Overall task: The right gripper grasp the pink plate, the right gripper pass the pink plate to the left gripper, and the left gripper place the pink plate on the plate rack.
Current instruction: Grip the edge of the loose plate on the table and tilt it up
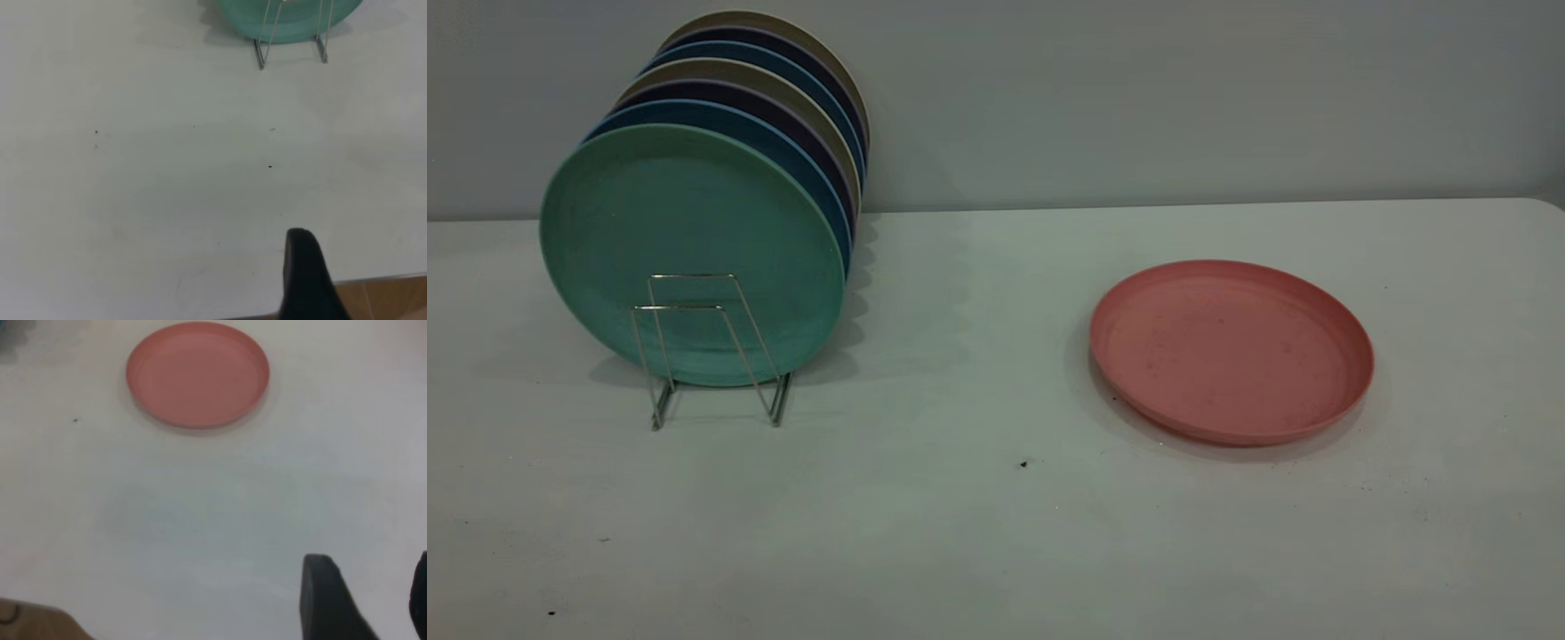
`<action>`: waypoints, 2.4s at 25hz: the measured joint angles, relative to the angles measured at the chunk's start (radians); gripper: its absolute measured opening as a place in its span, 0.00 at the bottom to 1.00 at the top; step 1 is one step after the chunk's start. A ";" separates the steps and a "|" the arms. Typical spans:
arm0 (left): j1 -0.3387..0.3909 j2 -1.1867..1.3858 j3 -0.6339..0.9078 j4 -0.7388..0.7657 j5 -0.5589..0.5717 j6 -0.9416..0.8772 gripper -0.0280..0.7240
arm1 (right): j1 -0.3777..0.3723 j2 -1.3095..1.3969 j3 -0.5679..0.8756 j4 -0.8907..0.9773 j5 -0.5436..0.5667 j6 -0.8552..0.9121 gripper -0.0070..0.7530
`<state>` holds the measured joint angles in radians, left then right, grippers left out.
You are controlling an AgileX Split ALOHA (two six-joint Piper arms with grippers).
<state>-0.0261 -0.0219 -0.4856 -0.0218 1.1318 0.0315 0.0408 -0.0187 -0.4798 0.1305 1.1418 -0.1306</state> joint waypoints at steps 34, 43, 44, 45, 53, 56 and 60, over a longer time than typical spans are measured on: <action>0.000 0.000 0.000 0.000 0.000 0.000 0.66 | 0.000 0.000 0.001 0.001 0.000 0.000 0.43; 0.000 0.008 -0.008 0.001 -0.001 -0.048 0.66 | 0.000 0.008 -0.003 0.083 -0.020 0.000 0.43; 0.000 0.025 -0.020 0.001 -0.004 -0.079 0.66 | 0.000 0.024 -0.009 0.097 -0.026 -0.001 0.43; 0.000 0.053 -0.032 0.001 -0.013 -0.101 0.67 | 0.000 0.051 -0.016 0.110 -0.034 -0.001 0.44; 0.000 0.503 -0.175 0.003 -0.203 0.062 0.76 | 0.000 0.436 -0.091 0.156 -0.153 -0.009 0.62; 0.000 0.688 -0.242 -0.004 -0.287 0.122 0.78 | 0.000 0.592 -0.119 0.185 -0.204 -0.050 0.68; 0.000 0.919 -0.324 -0.063 -0.397 0.156 0.78 | 0.000 0.771 -0.135 0.221 -0.344 -0.127 0.69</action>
<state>-0.0261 0.8970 -0.8092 -0.0853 0.7351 0.1876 0.0408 0.7524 -0.6147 0.3511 0.7978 -0.2580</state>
